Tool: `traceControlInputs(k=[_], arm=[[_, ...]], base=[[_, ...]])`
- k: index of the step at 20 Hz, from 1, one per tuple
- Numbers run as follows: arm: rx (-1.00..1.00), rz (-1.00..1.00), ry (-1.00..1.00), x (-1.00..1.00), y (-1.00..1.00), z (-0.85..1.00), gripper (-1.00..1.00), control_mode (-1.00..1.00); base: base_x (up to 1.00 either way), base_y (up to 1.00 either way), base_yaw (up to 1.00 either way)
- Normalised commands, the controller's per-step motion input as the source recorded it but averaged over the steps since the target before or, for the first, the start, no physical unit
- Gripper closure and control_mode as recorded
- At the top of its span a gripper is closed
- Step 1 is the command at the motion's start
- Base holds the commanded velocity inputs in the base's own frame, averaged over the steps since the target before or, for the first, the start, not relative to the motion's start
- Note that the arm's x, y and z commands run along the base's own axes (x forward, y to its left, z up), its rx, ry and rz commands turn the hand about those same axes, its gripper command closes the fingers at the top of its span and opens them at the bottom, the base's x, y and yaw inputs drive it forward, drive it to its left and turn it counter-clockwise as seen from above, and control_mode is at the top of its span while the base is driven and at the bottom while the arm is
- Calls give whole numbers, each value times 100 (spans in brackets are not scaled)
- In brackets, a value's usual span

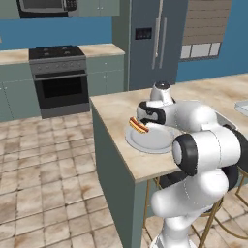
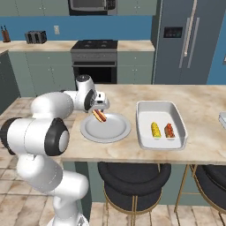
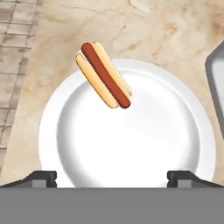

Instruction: Place one cooked food and one vegetable from the large plate to each tupperware container.

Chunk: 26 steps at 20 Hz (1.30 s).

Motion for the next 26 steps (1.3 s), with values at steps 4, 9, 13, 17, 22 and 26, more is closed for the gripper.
traceControlInputs(k=[4,9,13,17,22,26], arm=[[0,8,12,53,-5,-43,-100,-100],[0,11,9,49,0,-24,-100,-100],[0,7,7,60,-8,-5,-100,-100],[0,2,5,60,-6,-4,-100,-100],[2,4,12,44,0,-13,-100,-100],[1,11,5,5,1,-21,-100,-100]], base=[[0,0,0],[0,0,0],[0,0,0],[0,0,0],[0,0,0],[0,0,0]])
